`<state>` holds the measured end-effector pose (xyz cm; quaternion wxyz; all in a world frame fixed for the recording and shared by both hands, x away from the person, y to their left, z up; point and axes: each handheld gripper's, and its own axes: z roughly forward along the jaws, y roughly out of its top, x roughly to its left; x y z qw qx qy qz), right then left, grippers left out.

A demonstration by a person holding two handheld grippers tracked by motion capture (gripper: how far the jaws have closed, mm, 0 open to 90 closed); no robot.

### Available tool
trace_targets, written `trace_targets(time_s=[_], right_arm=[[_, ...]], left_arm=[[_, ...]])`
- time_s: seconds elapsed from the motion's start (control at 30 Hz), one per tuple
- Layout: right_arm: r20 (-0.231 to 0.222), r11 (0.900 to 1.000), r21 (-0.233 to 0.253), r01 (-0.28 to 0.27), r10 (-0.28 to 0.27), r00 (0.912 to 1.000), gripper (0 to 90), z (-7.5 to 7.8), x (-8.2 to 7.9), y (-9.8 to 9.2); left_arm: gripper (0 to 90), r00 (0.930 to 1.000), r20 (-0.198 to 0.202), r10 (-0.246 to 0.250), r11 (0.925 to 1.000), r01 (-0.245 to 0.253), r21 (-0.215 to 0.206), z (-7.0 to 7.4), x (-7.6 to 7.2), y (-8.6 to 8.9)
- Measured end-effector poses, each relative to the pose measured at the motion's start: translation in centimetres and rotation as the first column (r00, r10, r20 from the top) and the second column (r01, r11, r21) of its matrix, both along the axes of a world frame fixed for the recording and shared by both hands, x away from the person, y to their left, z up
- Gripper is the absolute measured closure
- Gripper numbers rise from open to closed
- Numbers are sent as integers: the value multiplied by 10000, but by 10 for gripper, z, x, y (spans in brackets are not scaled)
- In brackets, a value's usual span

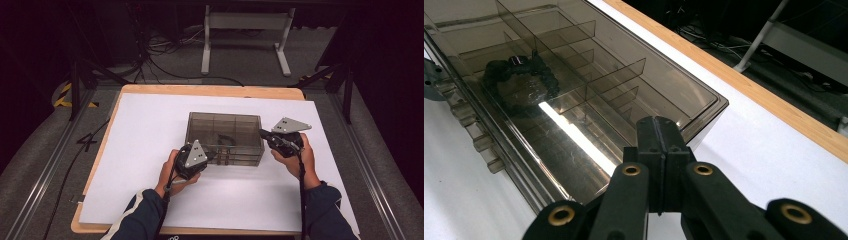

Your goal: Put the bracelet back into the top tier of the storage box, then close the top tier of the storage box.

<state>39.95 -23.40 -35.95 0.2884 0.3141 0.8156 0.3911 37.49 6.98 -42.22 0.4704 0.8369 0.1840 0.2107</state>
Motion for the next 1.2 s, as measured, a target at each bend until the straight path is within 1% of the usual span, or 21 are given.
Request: trace_targets(time_s=[0.17,0.2,0.3,0.47,0.53,0.63,0.73,0.8,0.9,1.03,1.2], right_arm=[[-9,10000,-63,-9,8,10000,900,0,-1,1],[-3,9999,-110,-20,20,10000,900,1,-1,1],[38,9996,-265,-4,5,10000,900,1,-2,2],[98,9994,-333,-7,10,10000,900,1,-2,3],[156,9987,-512,7,1,9999,900,2,-3,5],[145,9988,-488,5,2,9999,900,2,-4,5],[66,9992,-385,-109,112,9999,900,2,-7,4],[54,9988,-457,-165,167,9998,900,3,-8,3],[94,9985,-524,-168,173,9998,900,3,-10,4],[83,9979,-604,-217,222,9997,900,3,-11,4],[179,9981,-549,-265,275,9995,900,5,-13,5]], left_arm=[[897,10000,-51,38,10000,-38,-79,0,0,0],[897,10000,-22,46,10000,-46,-47,0,0,0],[897,10000,-46,36,9999,-36,-142,1,0,1],[897,9999,20,102,9999,-102,-43,2,-1,2],[897,10000,-14,91,9999,-91,-107,3,-1,3],[896,9999,13,170,9998,-170,-80,3,-2,3],[895,9998,-9,178,9998,-178,-49,4,-2,3],[890,9998,-19,189,9998,-189,-107,4,-3,5],[892,9999,54,150,9999,-150,-5,5,-3,6],[884,9999,3,157,9998,-157,-118,6,-5,8],[884,9999,22,153,9998,-153,-133,7,-6,10]])
